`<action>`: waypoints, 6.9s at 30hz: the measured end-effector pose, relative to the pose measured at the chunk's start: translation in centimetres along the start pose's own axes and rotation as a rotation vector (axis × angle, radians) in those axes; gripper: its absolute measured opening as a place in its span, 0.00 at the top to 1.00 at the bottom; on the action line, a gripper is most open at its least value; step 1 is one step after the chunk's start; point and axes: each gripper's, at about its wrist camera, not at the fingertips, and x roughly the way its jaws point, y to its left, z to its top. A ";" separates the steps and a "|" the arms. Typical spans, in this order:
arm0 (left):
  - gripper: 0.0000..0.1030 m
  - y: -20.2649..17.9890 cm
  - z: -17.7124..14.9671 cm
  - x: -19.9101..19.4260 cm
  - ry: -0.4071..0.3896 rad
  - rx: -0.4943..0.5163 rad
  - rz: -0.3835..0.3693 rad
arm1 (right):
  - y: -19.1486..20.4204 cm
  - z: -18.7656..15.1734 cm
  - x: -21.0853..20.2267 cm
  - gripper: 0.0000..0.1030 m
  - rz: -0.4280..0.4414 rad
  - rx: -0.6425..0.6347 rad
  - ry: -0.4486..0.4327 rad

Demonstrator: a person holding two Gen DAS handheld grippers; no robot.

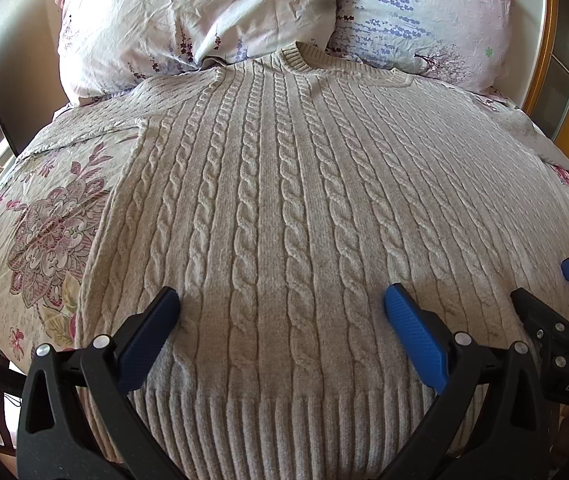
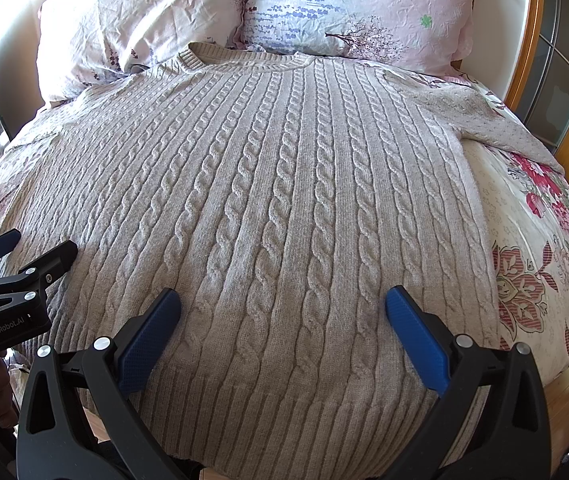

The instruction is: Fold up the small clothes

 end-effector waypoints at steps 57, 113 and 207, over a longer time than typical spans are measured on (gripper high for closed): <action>0.02 -0.3 0.1 -0.2 -0.005 0.002 0.001 | 0.0 0.0 0.1 0.01 0.004 -0.004 -0.002; 0.02 3.0 8.6 1.8 -0.037 -0.191 -0.094 | -49.1 7.2 5.2 0.61 0.026 1.408 -0.154; 0.02 27.0 8.3 2.5 -0.031 -0.615 -0.169 | -2.6 18.0 13.5 0.92 0.444 0.760 0.131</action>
